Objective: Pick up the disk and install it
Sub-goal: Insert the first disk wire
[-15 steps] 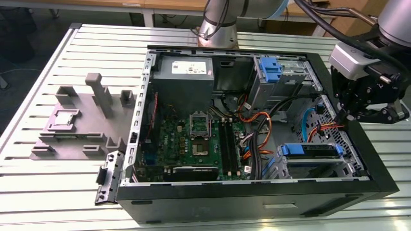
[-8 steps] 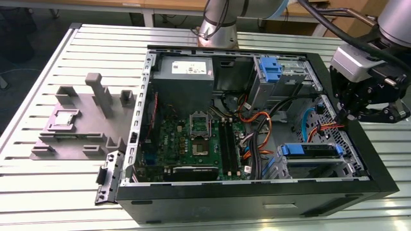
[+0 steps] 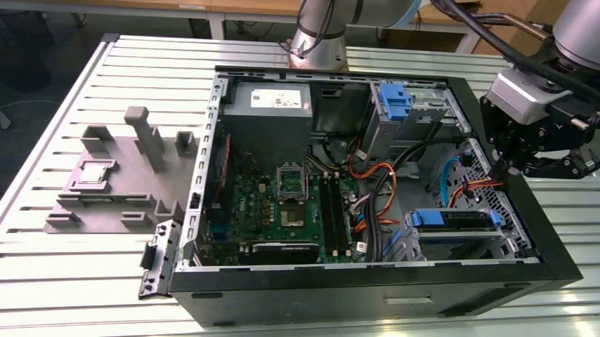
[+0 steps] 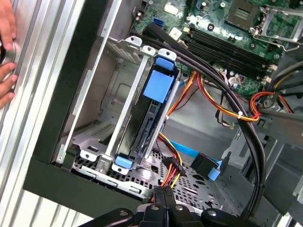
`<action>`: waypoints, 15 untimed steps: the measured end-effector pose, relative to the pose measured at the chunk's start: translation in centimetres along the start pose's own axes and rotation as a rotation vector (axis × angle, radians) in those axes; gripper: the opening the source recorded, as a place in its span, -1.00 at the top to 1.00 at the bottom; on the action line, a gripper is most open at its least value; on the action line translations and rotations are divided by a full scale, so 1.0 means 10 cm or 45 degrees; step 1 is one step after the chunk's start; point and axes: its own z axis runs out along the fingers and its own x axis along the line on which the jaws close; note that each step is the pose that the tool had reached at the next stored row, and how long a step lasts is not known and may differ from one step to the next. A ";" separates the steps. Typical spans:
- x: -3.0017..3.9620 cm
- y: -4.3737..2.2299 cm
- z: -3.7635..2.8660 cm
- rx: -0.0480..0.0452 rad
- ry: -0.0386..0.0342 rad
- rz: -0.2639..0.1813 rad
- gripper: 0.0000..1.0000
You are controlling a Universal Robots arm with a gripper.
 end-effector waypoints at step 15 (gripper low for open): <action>0.001 -0.003 -0.012 0.008 -0.0083 -0.134 0.80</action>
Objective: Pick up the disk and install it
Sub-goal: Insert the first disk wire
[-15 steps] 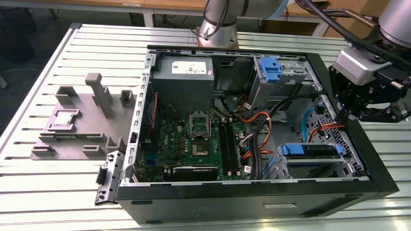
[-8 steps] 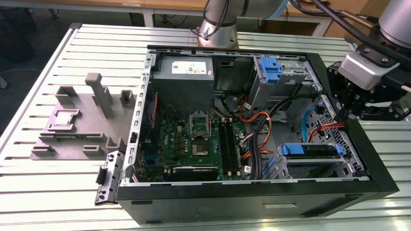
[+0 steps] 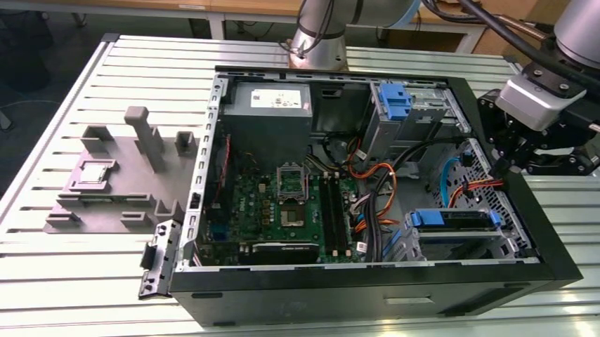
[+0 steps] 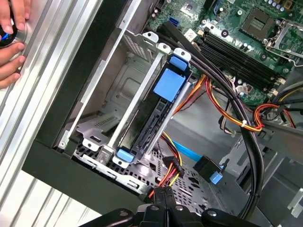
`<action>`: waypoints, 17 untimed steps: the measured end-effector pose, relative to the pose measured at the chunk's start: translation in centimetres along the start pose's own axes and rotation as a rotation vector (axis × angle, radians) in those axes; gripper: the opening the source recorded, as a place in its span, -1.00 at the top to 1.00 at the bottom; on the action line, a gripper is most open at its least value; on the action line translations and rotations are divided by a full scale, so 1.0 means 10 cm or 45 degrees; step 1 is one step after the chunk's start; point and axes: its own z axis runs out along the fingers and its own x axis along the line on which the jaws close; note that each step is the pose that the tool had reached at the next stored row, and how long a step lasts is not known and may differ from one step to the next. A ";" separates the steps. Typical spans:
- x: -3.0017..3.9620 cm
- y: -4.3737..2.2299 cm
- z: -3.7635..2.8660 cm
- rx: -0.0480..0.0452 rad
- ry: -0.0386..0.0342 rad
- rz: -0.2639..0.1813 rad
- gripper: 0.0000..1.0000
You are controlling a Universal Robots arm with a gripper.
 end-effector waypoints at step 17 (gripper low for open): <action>0.005 -0.010 0.005 0.037 0.0186 -0.158 0.80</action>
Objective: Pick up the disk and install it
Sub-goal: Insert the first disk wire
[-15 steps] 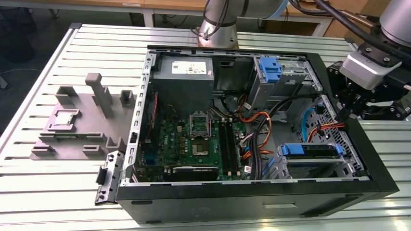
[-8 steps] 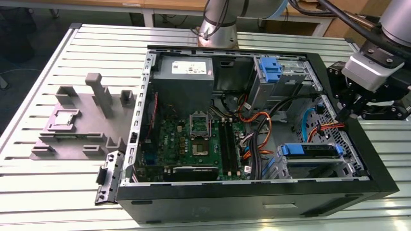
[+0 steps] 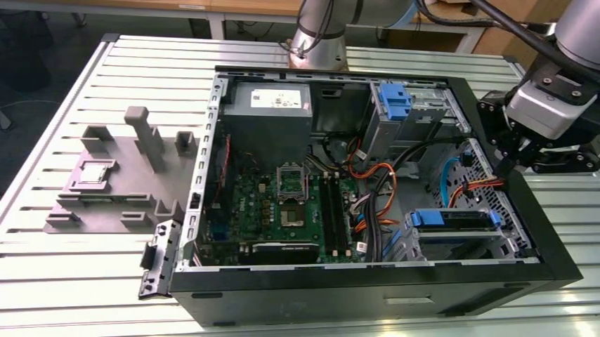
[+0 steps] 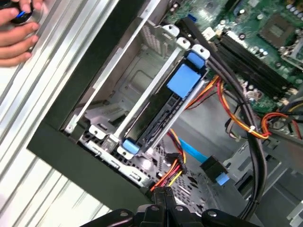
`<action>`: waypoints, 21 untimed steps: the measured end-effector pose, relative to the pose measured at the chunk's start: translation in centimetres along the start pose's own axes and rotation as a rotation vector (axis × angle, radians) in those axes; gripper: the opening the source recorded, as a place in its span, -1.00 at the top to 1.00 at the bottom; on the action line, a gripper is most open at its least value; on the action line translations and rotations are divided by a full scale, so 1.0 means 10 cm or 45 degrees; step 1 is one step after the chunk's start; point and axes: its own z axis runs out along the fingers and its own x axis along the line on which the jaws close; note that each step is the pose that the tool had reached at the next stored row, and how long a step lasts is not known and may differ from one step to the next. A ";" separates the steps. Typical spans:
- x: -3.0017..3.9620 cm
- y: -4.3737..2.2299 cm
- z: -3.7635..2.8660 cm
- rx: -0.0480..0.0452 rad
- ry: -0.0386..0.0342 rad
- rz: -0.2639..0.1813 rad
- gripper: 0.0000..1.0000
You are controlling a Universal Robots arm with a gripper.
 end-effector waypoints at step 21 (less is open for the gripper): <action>-0.027 -0.011 0.014 -0.024 0.0494 -0.252 0.80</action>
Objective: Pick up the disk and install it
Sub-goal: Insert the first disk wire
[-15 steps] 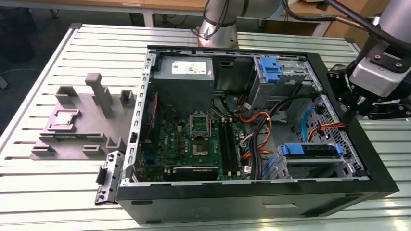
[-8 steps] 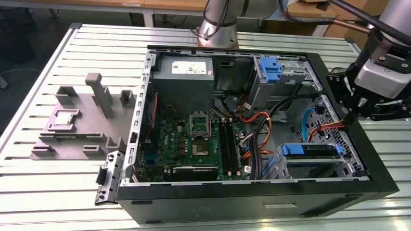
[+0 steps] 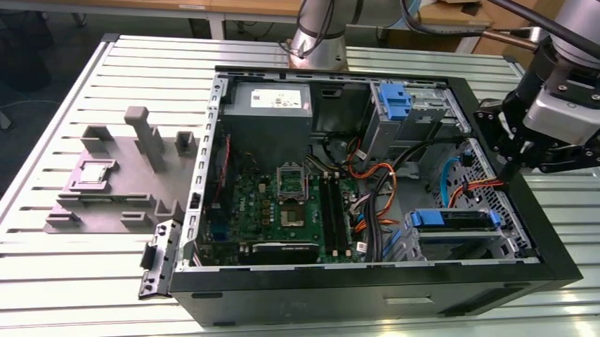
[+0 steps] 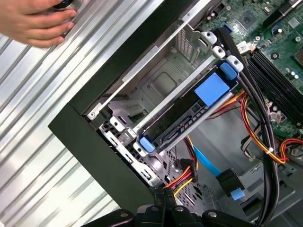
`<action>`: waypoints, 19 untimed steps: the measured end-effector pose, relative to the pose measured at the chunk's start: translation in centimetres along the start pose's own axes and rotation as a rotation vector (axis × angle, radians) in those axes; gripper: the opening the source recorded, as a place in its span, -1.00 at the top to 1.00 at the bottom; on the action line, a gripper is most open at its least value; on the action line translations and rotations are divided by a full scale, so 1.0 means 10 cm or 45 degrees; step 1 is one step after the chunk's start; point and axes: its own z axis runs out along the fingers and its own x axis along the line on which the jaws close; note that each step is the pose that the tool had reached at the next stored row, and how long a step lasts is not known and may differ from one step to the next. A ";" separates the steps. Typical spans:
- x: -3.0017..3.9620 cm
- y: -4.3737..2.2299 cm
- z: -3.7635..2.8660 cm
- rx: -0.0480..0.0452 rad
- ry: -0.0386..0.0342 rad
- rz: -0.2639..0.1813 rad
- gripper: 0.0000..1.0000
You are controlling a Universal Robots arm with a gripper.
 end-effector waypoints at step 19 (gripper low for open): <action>-0.010 0.004 0.009 -0.003 0.0245 -0.271 0.80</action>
